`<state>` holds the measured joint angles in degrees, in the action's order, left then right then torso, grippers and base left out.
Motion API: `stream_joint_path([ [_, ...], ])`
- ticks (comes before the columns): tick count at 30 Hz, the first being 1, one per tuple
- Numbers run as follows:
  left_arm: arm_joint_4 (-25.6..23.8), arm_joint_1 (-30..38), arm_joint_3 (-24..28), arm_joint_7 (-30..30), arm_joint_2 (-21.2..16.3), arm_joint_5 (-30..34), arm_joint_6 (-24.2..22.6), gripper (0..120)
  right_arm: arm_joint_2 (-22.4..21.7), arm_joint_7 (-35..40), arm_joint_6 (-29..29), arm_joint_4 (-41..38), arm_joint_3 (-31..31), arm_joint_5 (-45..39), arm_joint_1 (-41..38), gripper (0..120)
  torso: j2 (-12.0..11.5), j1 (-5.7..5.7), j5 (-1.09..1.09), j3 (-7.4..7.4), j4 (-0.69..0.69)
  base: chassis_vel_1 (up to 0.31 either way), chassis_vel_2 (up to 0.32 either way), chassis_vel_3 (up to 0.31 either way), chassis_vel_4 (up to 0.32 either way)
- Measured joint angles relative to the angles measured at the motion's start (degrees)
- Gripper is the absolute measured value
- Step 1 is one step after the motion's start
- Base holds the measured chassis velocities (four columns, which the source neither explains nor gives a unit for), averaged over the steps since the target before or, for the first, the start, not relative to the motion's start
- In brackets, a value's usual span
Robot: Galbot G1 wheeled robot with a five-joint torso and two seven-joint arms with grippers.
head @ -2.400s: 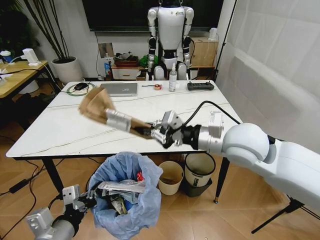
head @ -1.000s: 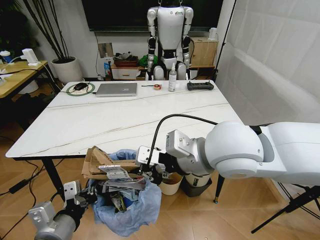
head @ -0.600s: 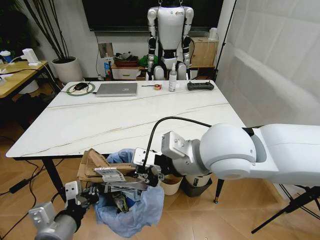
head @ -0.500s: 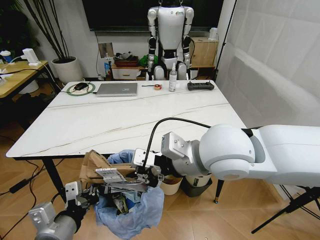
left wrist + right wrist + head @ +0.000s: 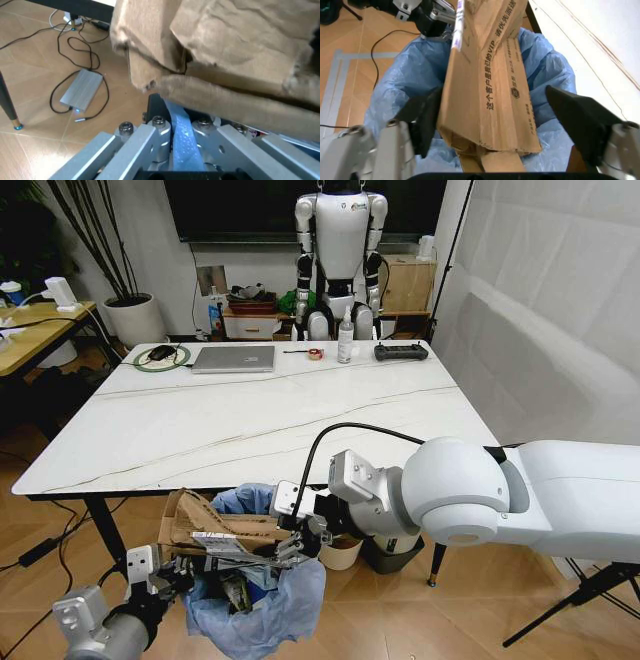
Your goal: Pick up the trash bin and place the trash from the table into it.
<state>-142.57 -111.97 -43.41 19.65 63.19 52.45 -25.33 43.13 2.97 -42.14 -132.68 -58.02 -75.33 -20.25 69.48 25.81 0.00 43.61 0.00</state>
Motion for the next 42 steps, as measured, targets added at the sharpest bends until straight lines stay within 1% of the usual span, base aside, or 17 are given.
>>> stream_joint_path([
  [6,0.49,0.23,0.06,0.10,0.08,0.00,-0.06,0,-0.51,0.30,0.00,-0.74,0.21,-0.82,0.09,99,0.00,0.00,0.00,0.00,0.00,0.000,0.000,0.000,0.000],
  [11,0.83,0.36,0.03,0.10,0.05,0.00,-0.06,0,-0.94,1.05,0.00,-1.53,0.99,-1.93,0.19,100,0.00,0.00,0.00,0.00,0.00,0.000,0.000,0.000,0.000],
  [15,1.62,0.45,0.28,-0.05,0.22,-0.10,-0.02,0,-2.82,5.51,0.03,-2.36,10.32,-7.49,2.35,100,0.00,0.00,0.00,0.00,0.01,0.000,0.000,0.000,0.000],
  [17,1.78,0.43,0.34,-0.16,0.21,-0.20,0.04,0,-3.82,6.72,0.37,-2.46,12.11,-8.26,3.07,100,0.00,0.00,-0.01,0.00,0.02,0.000,0.000,0.000,0.000],
  [21,2.20,0.55,0.32,-0.40,-0.27,-0.27,0.19,0,-10.17,13.93,6.94,-2.36,19.47,-8.78,8.94,100,0.00,0.00,0.01,0.00,0.00,0.000,0.000,0.000,0.000],
  [23,2.36,0.69,0.31,-0.47,-0.45,-0.26,0.25,0,-13.03,18.82,8.96,-2.15,26.00,-6.98,14.38,100,0.00,0.00,0.02,0.00,-0.02,0.000,0.000,0.000,0.000],
  [24,2.47,0.68,0.40,-0.60,-0.36,-0.37,0.35,0,-14.52,24.09,9.21,-1.85,32.10,-5.37,20.95,100,0.01,-0.01,0.00,-0.02,-0.02,0.000,0.000,0.000,0.000],
  [25,2.47,0.68,0.40,-0.60,-0.36,-0.37,0.35,0,-14.52,24.09,9.21,-1.85,32.10,-5.37,20.95,100,0.01,-0.01,0.00,-0.02,-0.02,0.000,0.000,0.000,0.000],
  [28,2.58,-0.35,0.39,-1.33,0.43,-2.04,1.04,0,-14.94,30.61,10.76,0.46,44.33,-3.10,37.95,100,0.00,-0.01,0.06,-0.01,-0.04,0.000,0.000,0.000,0.000],
  [29,2.58,-0.57,0.29,-1.44,0.67,-2.37,1.20,0,-14.78,30.53,11.77,1.04,45.39,-3.00,39.91,100,0.00,-0.01,0.08,-0.01,-0.04,0.000,0.000,0.000,0.000],
  [30,2.58,-1.15,-0.02,-1.70,1.69,-3.54,1.75,0,-13.79,28.02,16.42,3.64,50.12,-2.07,46.01,100,0.00,0.00,0.05,0.00,0.00,0.000,0.000,0.000,0.000],
  [33,2.77,-0.86,-0.02,-1.83,2.00,-4.15,1.93,0,-12.97,26.15,19.17,5.42,54.73,-0.42,51.08,100,0.00,-0.01,0.04,-0.01,0.05,0.000,0.000,0.000,0.000],
  [36,3.62,0.15,0.45,-1.92,1.69,-4.56,2.04,0,-11.66,23.58,21.32,7.49,69.14,2.97,65.18,100,0.00,0.00,-0.02,-0.01,0.03,0.000,0.000,0.000,0.000],
  [37,3.95,0.44,0.62,-2.08,1.37,-4.61,2.10,0,-10.42,21.82,22.46,7.97,75.96,3.95,73.24,100,0.00,0.00,0.05,0.01,-0.02,0.000,0.000,0.000,0.000],
  [38,3.95,0.44,0.62,-2.08,1.37,-4.61,2.10,0,-10.42,21.82,22.46,7.97,75.96,3.95,73.24,100,0.00,0.00,0.05,0.01,-0.02,0.000,0.000,0.000,0.000],
  [40,4.47,1.21,0.92,-2.16,0.92,-4.61,2.10,0,-8.13,18.07,24.35,8.64,84.66,5.89,82.09,100,0.00,0.00,0.02,0.00,-0.02,0.000,0.000,0.000,0.000],
  [42,4.77,1.79,1.24,-2.21,0.74,-4.57,2.10,0,-5.99,13.80,26.56,9.24,89.23,9.13,88.05,100,0.00,0.00,-0.03,0.00,-0.01,0.000,0.000,0.000,0.000],
])
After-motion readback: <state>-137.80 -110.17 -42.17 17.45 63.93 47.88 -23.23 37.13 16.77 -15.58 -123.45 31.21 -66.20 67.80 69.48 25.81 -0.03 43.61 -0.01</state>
